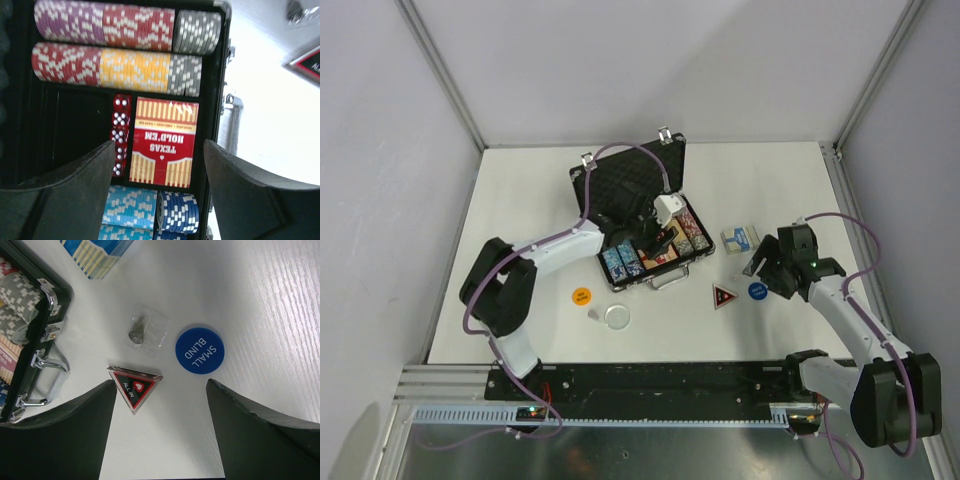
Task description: Pack up texas hold em set
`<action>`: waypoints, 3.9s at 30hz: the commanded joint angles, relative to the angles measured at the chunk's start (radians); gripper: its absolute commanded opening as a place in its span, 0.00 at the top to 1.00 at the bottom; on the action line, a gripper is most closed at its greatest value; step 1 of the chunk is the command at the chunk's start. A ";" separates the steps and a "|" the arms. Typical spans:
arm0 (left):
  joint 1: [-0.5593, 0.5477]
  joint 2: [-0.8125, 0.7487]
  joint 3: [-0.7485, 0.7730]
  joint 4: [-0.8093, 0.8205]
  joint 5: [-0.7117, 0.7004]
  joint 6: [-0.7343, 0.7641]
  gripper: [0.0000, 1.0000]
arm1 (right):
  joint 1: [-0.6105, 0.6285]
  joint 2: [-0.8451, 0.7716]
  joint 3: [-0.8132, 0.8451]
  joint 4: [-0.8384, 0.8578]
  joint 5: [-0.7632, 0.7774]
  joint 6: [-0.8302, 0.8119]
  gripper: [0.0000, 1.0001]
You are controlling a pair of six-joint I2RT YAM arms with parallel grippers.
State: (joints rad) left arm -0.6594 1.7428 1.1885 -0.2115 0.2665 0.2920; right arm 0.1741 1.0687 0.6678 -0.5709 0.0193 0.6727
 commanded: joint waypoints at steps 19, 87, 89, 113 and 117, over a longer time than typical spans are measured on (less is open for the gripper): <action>-0.247 0.433 0.672 0.020 -0.069 0.014 0.13 | -0.182 0.050 0.231 -0.061 0.156 0.095 0.25; -0.186 0.321 0.718 -0.159 -0.105 0.056 0.73 | -0.283 -0.162 0.086 -0.128 0.079 0.137 0.27; -0.167 0.283 0.666 -0.158 -0.098 0.048 0.74 | -0.270 -0.136 0.083 -0.100 0.078 0.144 0.27; 0.036 0.045 0.172 -0.019 -0.254 0.083 0.77 | -0.159 -0.025 0.082 0.013 0.112 0.174 0.28; 0.059 0.046 0.134 0.031 -0.233 0.076 0.76 | -0.166 -0.026 0.082 0.013 0.106 0.167 0.28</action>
State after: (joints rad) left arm -0.6197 1.8622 1.3376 -0.3042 0.0437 0.3470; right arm 0.0166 1.0401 0.7494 -0.5850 0.1081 0.8406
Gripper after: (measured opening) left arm 0.679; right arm 0.725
